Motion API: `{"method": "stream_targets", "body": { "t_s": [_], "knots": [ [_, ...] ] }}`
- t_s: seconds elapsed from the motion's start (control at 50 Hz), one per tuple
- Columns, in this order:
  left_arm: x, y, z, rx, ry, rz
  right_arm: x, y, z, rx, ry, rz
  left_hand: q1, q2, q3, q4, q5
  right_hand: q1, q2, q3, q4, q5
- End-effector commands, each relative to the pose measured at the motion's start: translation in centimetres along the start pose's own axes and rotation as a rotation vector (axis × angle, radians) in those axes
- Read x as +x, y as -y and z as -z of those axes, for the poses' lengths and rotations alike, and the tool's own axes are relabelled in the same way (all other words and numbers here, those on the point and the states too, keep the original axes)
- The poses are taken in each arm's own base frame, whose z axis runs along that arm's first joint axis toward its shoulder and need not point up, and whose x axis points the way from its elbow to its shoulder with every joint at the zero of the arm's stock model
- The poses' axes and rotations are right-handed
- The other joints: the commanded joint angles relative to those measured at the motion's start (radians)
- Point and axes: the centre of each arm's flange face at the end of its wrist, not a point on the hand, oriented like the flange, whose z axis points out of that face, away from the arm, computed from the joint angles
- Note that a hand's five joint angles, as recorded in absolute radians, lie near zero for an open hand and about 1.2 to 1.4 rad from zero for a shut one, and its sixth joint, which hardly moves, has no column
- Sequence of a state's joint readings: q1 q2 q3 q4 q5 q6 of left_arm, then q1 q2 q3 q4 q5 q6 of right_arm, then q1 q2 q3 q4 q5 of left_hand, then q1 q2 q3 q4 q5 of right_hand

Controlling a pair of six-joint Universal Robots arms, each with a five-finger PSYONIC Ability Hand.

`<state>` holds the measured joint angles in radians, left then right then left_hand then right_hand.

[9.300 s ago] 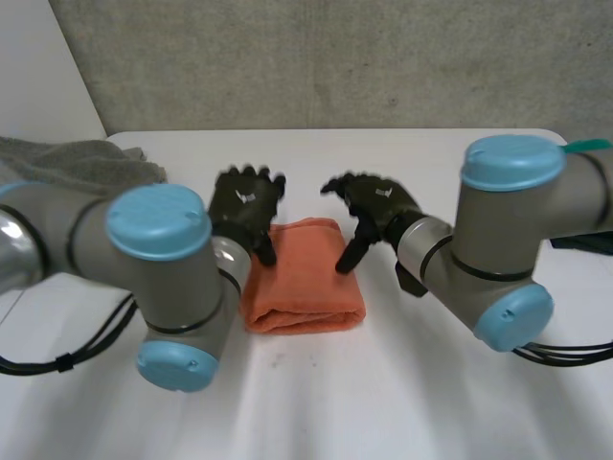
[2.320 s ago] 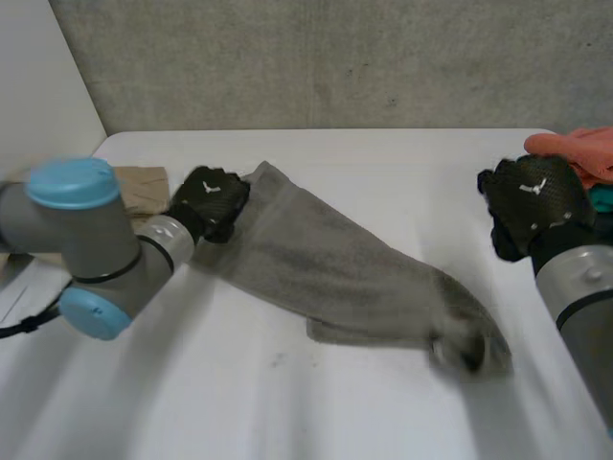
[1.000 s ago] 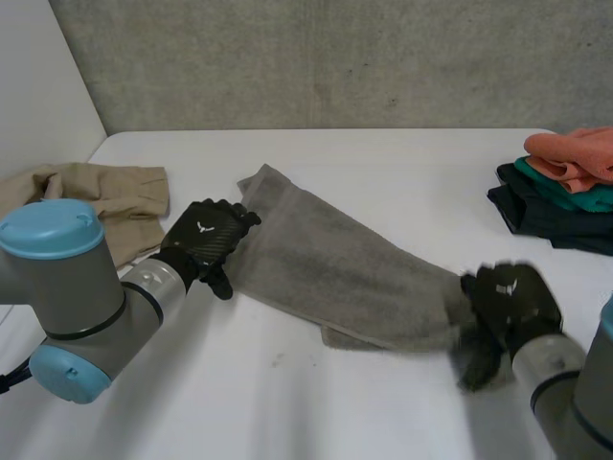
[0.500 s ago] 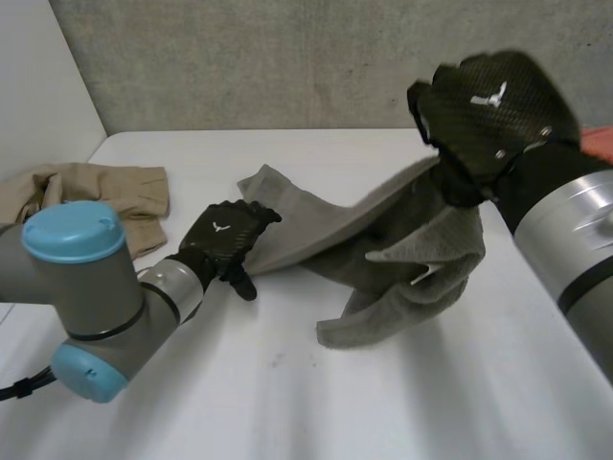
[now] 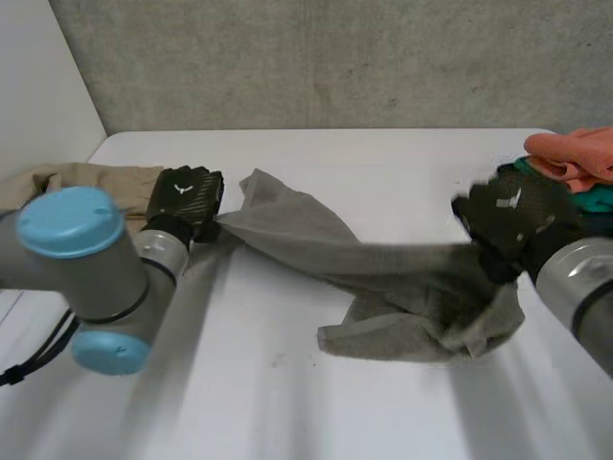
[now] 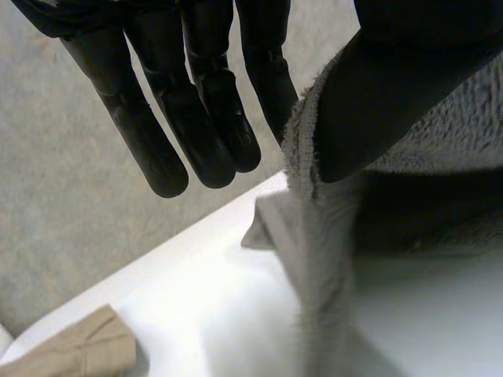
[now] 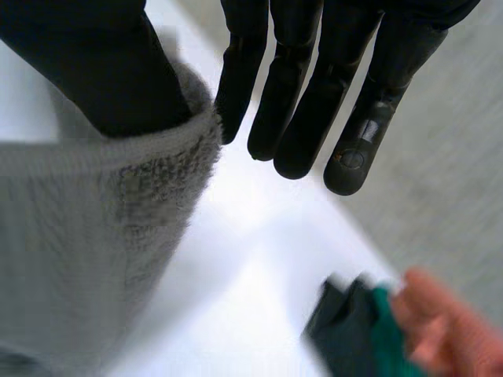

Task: Fold the laundry.

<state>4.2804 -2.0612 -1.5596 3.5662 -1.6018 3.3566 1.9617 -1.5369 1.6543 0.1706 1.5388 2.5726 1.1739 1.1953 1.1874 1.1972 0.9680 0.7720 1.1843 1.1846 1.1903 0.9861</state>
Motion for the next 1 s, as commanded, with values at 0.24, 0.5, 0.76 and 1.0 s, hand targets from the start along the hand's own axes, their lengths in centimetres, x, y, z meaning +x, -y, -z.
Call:
{"method": "stream_targets", "body": {
  "t_s": [0.24, 0.5, 0.76, 1.0],
  "knots": [
    [-1.5, 7.4, -6.9, 0.367, 0.056, -0.357, 4.6, 0.8, -13.6, 0.173, -0.31, -0.007, 0.222, 0.201, 0.209, 0.199, 0.254, 0.624, 0.212, 0.212, 0.206, 0.236],
    [-4.9, 17.8, -6.2, 0.729, 0.274, -0.314, 11.0, 11.3, -11.2, 0.694, -0.652, 0.059, 0.222, 0.201, 0.209, 0.199, 0.254, 0.624, 0.212, 0.212, 0.206, 0.236],
    [-2.3, 8.7, 0.8, 0.406, 0.076, -0.325, 1.9, 0.9, -12.2, 0.252, -0.215, 0.022, 0.222, 0.201, 0.209, 0.199, 0.254, -0.083, -0.496, -0.496, -0.502, -0.472],
    [-1.0, 12.4, 7.4, 0.458, 0.001, -0.315, -5.5, -0.6, -14.1, 0.206, 0.289, -0.204, 0.222, 0.201, 0.209, 0.199, 0.254, -0.597, -1.01, -1.01, -1.016, -0.986]
  ]
}}
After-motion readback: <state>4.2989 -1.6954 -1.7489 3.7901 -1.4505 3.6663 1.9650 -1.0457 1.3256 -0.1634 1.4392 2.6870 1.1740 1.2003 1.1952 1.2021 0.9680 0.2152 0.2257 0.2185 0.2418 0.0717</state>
